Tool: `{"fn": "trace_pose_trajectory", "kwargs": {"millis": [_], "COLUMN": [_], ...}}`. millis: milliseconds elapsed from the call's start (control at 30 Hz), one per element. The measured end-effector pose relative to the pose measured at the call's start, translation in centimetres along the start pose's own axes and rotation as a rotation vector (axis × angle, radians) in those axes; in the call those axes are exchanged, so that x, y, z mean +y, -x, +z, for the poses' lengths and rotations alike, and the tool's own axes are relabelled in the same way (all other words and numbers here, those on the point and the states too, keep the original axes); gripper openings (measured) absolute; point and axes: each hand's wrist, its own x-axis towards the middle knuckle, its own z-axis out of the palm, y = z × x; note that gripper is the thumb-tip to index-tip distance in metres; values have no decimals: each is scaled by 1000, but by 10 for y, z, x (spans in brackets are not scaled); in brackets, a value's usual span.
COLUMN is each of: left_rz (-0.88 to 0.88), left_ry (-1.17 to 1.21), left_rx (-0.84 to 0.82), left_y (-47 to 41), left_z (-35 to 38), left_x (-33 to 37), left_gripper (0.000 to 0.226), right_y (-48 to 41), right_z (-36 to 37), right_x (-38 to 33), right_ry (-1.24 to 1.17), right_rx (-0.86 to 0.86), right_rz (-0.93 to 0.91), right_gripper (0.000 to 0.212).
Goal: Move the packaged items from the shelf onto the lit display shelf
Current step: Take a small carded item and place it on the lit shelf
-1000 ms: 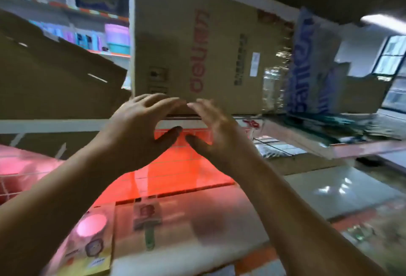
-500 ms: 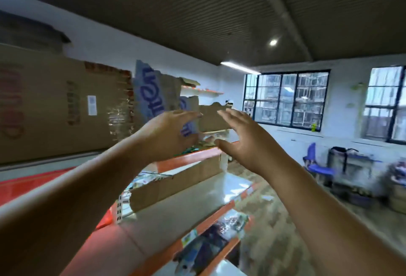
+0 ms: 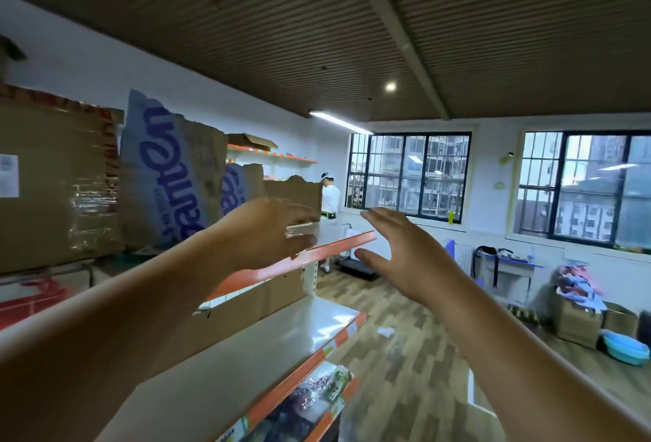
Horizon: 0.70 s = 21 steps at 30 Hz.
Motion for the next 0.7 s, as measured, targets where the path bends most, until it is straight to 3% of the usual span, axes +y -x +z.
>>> {"fn": "trace_pose_trajectory", "kwargs": {"millis": [267, 467, 700], "left_rz": [-141, -217, -281], "left_ry": [101, 107, 70], "left_rx": [40, -118, -186], "left_y": [-72, -118, -168], "left_z": [56, 103, 124], "left_x": [-102, -170, -219], "left_gripper": [23, 21, 21], "right_y": [-91, -164, -238], "right_z": [96, 172, 213], "right_x": [48, 73, 94], "right_ry": [-29, -92, -112], "right_rx": [-86, -195, -191], "right_rz": [-11, -10, -105], "right_gripper": [63, 54, 43]}}
